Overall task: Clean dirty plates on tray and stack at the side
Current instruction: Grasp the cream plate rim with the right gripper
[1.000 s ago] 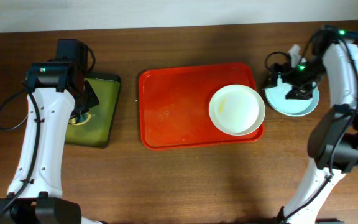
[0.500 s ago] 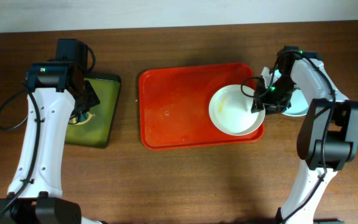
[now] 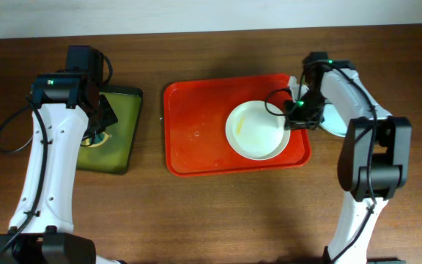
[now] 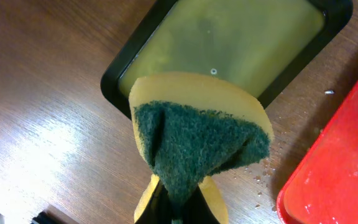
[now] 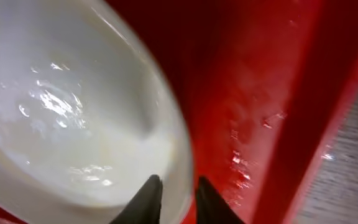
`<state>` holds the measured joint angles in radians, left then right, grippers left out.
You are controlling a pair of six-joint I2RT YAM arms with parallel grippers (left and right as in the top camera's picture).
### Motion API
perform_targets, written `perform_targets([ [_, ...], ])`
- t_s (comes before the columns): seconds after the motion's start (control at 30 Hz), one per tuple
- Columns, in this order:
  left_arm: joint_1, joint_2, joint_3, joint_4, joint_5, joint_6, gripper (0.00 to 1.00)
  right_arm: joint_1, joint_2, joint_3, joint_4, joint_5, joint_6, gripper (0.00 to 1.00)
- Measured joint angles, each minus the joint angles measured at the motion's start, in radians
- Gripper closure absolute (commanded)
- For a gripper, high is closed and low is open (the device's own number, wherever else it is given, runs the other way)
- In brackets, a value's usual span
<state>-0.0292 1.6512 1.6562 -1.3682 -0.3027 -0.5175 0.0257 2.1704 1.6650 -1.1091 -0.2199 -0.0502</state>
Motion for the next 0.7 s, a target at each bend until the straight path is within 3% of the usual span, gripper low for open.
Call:
perform_targets([
  [0.07, 0.0, 0.0, -0.003, 0.002, 0.0, 0.0, 1.0, 0.018, 0.0, 0.0, 0.022, 0.047, 0.053, 0.71],
  [0.3, 0.0, 0.0, -0.016, 0.025, 0.015, 0.0, 1.0, 0.016, 0.0, -0.014, 0.067, 0.08, 0.1, 0.72],
  [0.33, 0.0, 0.0, -0.017, 0.026, 0.016, 0.0, 1.0, 0.016, 0.0, -0.031, 0.078, 0.076, 0.101, 0.77],
  [0.37, 0.0, 0.0, -0.017, 0.026, 0.016, 0.0, 1.0, 0.016, 0.0, -0.054, 0.091, 0.067, 0.103, 0.87],
  [0.5, 0.0, 0.0, -0.018, 0.027, 0.016, 0.0, 1.0, 0.013, -0.014, -0.111, 0.163, -0.031, 0.111, 0.96],
  [0.7, 0.0, 0.0, -0.064, 0.092, 0.03, 0.0, 1.0, 0.075, -0.015, -0.121, 0.236, -0.094, 0.216, 0.96],
])
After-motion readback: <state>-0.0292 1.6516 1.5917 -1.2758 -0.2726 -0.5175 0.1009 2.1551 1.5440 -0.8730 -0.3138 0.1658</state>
